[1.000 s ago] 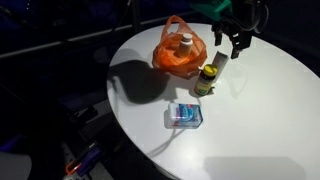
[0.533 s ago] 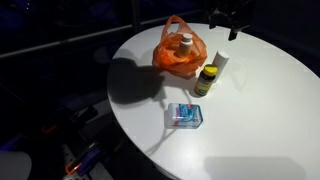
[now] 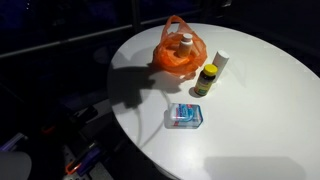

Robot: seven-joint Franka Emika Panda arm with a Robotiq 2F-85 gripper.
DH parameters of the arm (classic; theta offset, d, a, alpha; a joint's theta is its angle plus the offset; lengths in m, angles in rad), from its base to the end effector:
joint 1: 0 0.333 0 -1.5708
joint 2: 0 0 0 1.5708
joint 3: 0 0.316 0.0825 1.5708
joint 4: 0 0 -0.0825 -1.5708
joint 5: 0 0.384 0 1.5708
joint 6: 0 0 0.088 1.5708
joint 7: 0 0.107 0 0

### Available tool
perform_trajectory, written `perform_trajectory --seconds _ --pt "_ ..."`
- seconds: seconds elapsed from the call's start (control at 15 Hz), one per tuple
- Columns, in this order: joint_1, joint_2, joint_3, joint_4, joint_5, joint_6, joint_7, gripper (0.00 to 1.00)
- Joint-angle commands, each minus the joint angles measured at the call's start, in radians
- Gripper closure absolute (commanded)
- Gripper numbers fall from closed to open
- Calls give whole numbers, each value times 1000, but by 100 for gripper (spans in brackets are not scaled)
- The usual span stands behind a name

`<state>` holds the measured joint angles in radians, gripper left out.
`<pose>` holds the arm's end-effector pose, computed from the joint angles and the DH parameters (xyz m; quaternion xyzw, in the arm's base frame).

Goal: Remove the white bottle from the orange plastic bag and put it on the table

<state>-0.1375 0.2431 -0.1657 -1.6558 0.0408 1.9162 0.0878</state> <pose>0.6100 -0.1789 0.4706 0.9801 -0.1983 0.0103 0.0017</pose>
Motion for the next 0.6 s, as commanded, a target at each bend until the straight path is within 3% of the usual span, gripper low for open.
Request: perform_trajectory --seconds 0.0,0.53 --pt "-7 -94 16 -32 9 -105 -35 0" --pt "11 -267 34 -83 4 -249 -44 0"
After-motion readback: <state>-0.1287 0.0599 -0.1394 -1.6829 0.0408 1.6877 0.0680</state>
